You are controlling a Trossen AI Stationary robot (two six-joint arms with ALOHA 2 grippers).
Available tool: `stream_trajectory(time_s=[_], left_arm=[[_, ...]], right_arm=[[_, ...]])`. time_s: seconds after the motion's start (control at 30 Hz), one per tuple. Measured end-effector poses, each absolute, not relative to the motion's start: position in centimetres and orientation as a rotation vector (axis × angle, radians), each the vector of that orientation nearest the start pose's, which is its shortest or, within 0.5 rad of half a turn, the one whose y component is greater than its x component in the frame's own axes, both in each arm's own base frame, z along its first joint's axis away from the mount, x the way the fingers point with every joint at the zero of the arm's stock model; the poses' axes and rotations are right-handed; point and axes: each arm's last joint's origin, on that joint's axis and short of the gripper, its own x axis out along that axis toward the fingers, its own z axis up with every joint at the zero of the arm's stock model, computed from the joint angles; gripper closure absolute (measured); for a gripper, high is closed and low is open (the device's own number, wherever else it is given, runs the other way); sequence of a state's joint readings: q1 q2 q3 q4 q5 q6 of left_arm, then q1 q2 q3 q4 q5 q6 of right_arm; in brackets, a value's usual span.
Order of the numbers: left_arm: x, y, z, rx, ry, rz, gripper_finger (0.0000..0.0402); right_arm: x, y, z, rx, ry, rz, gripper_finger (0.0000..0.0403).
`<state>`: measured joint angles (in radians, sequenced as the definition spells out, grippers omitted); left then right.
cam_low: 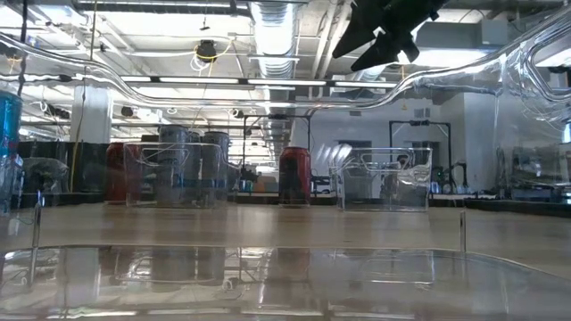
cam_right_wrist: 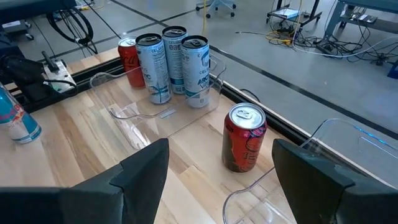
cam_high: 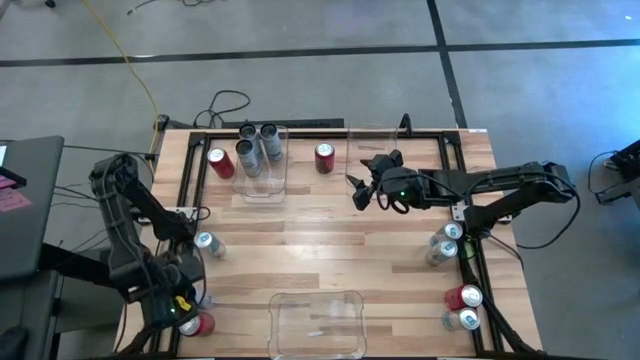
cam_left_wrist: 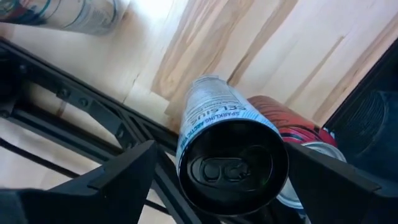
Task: Sort soda cans
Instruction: Put the white and blue soda can into the top left transparent bin
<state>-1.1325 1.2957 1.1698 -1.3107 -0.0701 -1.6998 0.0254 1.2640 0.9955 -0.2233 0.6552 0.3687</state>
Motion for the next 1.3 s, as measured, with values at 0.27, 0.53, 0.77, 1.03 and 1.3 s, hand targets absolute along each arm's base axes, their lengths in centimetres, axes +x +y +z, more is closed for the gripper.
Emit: stream_trajectory(time_s=[0.27, 0.53, 0.77, 1.03, 1.3], left_arm=[[9.1, -19.1, 28.7, -0.543, 1.406, 0.363, 0.0065], [8.7, -19.2, 27.2, -0.551, 1.437, 0.394, 0.0099], [8.7, -18.7, 27.4, -0.532, 1.44, 0.393, 0.0136], [9.1, -17.4, 28.0, -0.545, 1.435, 0.428, 0.0148], [11.3, -16.1, 31.8, -0.615, 1.353, 0.361, 0.0148]], right_arm=[[27.3, -1.1, 30.5, 0.182, 0.35, -0.695, 0.0098], [27.2, -1.1, 30.5, 0.179, 0.355, -0.695, 0.0098], [27.2, -1.1, 30.5, 0.178, 0.356, -0.696, 0.0098], [27.2, -1.1, 30.4, 0.173, 0.37, -0.696, 0.0098], [26.5, -1.1, 29.8, 0.14, 0.459, -0.703, 0.0098]])
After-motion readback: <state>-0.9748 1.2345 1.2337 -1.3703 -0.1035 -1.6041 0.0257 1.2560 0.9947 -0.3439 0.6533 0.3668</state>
